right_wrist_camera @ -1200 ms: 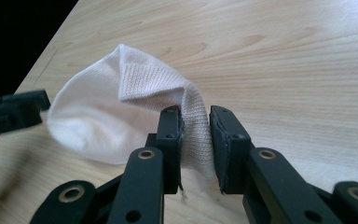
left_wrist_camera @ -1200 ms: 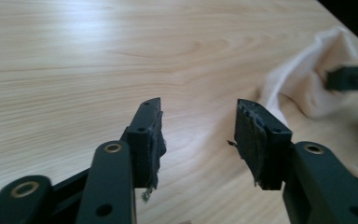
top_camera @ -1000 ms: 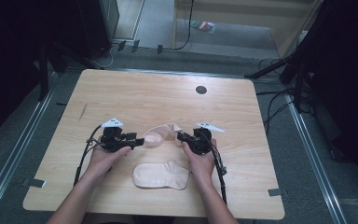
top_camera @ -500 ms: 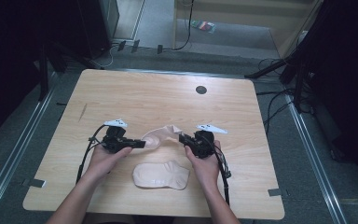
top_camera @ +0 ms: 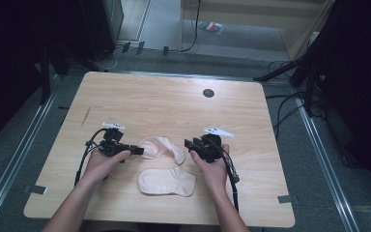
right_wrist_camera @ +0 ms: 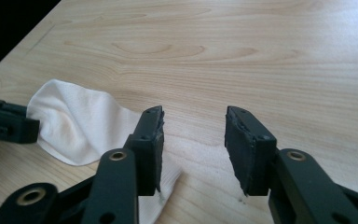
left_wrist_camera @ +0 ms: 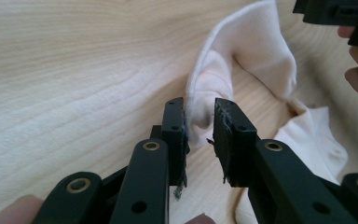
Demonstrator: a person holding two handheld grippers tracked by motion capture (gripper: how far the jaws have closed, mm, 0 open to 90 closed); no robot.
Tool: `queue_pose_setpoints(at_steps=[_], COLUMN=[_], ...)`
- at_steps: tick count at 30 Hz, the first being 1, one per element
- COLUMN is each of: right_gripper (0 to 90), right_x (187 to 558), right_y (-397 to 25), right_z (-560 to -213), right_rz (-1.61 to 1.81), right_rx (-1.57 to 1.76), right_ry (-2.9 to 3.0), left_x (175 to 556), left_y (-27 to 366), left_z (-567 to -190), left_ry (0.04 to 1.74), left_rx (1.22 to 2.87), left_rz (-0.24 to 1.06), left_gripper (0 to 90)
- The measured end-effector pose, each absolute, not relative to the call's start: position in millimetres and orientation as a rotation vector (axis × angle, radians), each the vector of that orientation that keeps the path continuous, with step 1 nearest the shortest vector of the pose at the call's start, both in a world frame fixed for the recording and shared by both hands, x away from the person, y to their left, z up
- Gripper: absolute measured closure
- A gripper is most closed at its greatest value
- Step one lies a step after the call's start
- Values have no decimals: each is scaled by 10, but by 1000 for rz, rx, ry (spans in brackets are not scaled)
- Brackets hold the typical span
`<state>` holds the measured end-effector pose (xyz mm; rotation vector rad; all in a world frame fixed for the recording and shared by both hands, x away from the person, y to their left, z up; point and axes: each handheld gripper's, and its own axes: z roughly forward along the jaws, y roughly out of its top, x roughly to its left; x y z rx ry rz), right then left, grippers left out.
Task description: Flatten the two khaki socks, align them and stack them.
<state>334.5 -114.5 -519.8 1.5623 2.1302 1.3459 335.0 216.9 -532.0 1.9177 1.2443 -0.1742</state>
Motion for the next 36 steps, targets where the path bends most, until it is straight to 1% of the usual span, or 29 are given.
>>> queue_pose_setpoints(at_steps=[2,5,11,13,15,17,19,20,22,26,29,31,33,36], right_gripper=[569,570,569,575,607,679,789,829,862,879,882,882,882,882], right_x=[3351,3324,3250,3231,3216,3178,3146,3135,3117,3088,3064,3038,2986,2942], right_y=[-1095,-1012,-855,-820,-792,-754,-718,-711,-701,-751,-840,-910,-976,-1010], right_z=[-5222,-5294,-5375,-5389,-5417,-5430,-5428,-5424,-5415,-5350,-5253,-5159,-5032,-4959], right_rz=[1310,1255,1259,1240,1197,1167,1122,1116,1104,1137,1173,1228,1273,1289], right_rx=[1513,1450,1343,1333,1298,1238,1189,1191,1177,1193,1224,1239,1234,1228], right_ry=[2170,2261,2379,2397,2426,2436,2433,2434,2417,2354,2294,2254,2219,2199], left_x=[3358,3348,3319,3307,3288,3280,3268,3264,3248,3210,3157,3140,3084,3006], left_y=[2197,2219,2233,2232,2232,2238,2242,2246,2246,2249,2279,2306,2326,2343], left_z=[-5320,-5316,-5334,-5353,-5357,-5359,-5358,-5356,-5349,-5318,-5262,-5230,-5175,-5114], left_ry=[1257,1250,1258,1258,1261,1262,1266,1262,1256,1241,1217,1199,1173,1113], left_rx=[1895,1894,1891,1892,1885,1878,1867,1867,1862,1856,1818,1785,1772,1787], left_rz=[-180,-175,-153,-143,-124,-122,-110,-109,-104,-89,-71,-101,-61,-48], left_gripper=[752,797,813,832,867,886,890,890,892,895,895,896,896,896])
